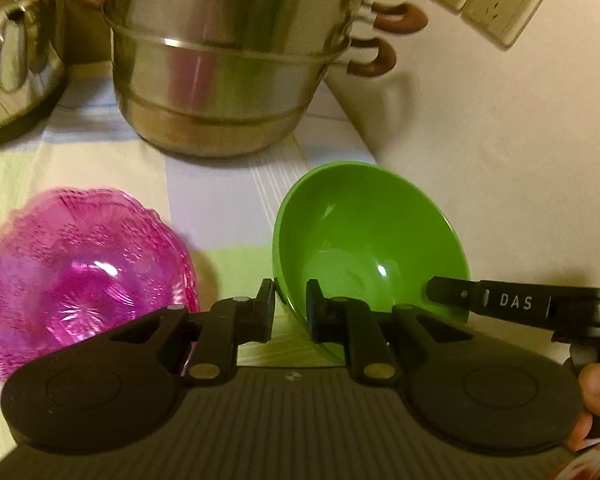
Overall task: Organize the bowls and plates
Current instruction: 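Lift the green bowl with both grippers and lower it onto the orange bowl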
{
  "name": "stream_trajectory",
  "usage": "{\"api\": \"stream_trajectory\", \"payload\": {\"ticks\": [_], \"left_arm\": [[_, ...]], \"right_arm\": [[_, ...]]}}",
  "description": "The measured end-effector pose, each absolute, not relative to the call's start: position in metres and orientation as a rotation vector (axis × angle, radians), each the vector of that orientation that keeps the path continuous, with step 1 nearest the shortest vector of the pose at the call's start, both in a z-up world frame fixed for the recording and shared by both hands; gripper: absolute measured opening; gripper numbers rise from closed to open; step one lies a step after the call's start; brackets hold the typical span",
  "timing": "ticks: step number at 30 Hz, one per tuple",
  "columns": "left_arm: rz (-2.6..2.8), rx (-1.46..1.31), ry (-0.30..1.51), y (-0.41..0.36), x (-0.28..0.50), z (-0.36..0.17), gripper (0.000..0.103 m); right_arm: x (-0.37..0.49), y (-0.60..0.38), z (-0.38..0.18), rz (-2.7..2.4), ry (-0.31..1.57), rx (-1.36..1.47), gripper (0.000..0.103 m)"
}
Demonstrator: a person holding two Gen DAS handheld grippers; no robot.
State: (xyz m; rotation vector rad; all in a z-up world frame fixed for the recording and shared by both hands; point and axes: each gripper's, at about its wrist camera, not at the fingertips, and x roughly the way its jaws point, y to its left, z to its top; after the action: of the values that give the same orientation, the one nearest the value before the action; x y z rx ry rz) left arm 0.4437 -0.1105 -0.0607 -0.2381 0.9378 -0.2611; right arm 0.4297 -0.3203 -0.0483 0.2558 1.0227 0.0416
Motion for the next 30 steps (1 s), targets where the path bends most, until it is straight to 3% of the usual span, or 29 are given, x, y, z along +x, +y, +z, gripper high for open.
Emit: {"api": "stream_trajectory", "payload": {"ticks": [17,30], "left_arm": [[-0.275,-0.186,0.823,-0.095,0.332,0.030,0.013],[-0.331,-0.159,0.823,-0.101,0.220,0.034,0.013]], "right_arm": [[0.318,-0.296,0.031,0.070,0.906,0.297,0.011],[0.185,-0.298,0.043,0.012,0.848,0.323,0.012]]}}
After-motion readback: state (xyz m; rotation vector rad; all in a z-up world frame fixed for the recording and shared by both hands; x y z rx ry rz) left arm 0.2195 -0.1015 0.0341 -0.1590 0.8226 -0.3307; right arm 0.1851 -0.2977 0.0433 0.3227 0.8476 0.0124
